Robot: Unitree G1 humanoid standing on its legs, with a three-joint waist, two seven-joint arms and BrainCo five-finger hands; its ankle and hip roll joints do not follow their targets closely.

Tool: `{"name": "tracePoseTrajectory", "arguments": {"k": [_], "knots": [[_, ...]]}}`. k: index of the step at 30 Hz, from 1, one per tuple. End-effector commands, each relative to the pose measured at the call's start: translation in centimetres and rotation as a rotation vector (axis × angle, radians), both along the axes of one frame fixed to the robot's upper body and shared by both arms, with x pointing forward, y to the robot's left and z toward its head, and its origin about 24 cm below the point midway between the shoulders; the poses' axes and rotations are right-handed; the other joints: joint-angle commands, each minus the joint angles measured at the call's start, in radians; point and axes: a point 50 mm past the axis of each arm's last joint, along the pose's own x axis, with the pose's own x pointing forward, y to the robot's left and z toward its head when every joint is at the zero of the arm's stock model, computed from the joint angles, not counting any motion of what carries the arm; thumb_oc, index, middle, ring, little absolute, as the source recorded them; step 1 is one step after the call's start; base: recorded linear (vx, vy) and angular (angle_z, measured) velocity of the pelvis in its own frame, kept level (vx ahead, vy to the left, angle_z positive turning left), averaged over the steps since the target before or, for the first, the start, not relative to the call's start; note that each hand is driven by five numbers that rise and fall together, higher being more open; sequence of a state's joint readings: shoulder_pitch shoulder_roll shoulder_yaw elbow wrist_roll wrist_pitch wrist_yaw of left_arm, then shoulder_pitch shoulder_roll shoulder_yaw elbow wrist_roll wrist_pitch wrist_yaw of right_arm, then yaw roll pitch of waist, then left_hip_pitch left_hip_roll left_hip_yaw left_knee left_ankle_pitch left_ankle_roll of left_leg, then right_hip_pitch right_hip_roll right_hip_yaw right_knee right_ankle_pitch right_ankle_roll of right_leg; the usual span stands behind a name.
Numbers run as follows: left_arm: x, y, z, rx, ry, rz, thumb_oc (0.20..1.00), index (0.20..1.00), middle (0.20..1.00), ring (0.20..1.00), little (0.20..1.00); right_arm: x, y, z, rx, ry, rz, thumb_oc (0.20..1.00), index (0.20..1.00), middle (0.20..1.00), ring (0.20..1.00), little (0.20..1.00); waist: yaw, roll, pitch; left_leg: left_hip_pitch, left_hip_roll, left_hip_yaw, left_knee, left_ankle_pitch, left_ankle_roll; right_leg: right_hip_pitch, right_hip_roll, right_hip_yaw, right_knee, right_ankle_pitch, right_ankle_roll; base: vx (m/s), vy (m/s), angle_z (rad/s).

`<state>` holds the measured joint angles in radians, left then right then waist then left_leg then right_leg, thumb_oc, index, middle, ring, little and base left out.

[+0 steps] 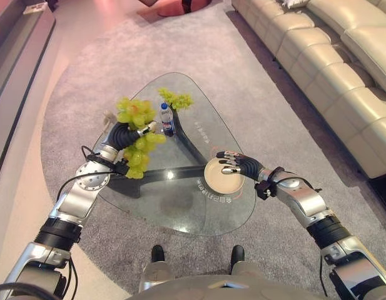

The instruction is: Pick up fruits into the plate

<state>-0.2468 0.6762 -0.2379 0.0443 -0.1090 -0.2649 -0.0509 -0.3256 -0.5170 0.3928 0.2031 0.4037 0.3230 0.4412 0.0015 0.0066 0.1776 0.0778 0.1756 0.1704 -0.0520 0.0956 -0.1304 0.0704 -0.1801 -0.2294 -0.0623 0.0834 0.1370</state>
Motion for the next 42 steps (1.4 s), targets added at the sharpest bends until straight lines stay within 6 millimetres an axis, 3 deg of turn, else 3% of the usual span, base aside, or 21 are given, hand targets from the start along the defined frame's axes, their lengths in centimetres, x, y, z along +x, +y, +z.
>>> {"name": "tracePoseTrajectory", "arguments": {"k": [1, 17, 32, 42], "knots": [[0.1, -2.4, 3.2, -0.048, -0.085, -0.184, 0.2, 0.2, 0.2, 0.2, 0.2, 0.9, 3.0, 2.0, 0.051, -0.041, 0.102, 1.0, 1.0, 1.0, 1.0, 1.0, 0.017, -0.025, -0.042, -0.035, -0.013, 0.028, 0.052, -0.042, 0.008, 0.015, -0.026, -0.061, 0.065, -0.051, -0.008, 0.03, -0.01, 0.0], [-1.0, -8.4, 5.1, -0.192, -0.108, -0.487, 0.2, 0.2, 0.2, 0.2, 0.2, 1.9, 8.1, 4.2, 0.2, -0.005, 0.056, 1.0, 1.0, 1.0, 1.0, 1.0, 0.016, -0.031, -0.079, 0.037, -0.004, 0.047, 0.024, -0.066, 0.017, 0.061, -0.03, -0.047, 0.038, -0.045, 0.001, 0.0, -0.003, -0.02], [-1.3, -10.9, 5.9, -0.37, -0.111, -0.545, 0.2, 0.2, 0.2, 0.2, 0.2, 1.3, 11.7, 5.7, 0.339, 0.013, 0.056, 1.0, 1.0, 1.0, 1.0, 1.0, 0.017, -0.039, -0.099, 0.055, 0.0, 0.057, 0.009, -0.069, 0.019, 0.069, -0.035, -0.048, 0.034, -0.042, 0.005, 0.0, 0.0, -0.01], [-0.8, -11.1, 6.8, -0.383, -0.175, -0.487, 0.2, 0.2, 0.2, 0.2, 0.2, 1.2, 12.8, 6.2, 0.337, 0.02, 0.074, 1.0, 1.0, 1.0, 1.0, 1.0, 0.016, -0.043, -0.107, 0.062, 0.003, 0.056, 0.003, -0.065, 0.018, 0.075, -0.03, -0.05, 0.04, -0.05, 0.0, 0.0, 0.0, 0.0]]}}
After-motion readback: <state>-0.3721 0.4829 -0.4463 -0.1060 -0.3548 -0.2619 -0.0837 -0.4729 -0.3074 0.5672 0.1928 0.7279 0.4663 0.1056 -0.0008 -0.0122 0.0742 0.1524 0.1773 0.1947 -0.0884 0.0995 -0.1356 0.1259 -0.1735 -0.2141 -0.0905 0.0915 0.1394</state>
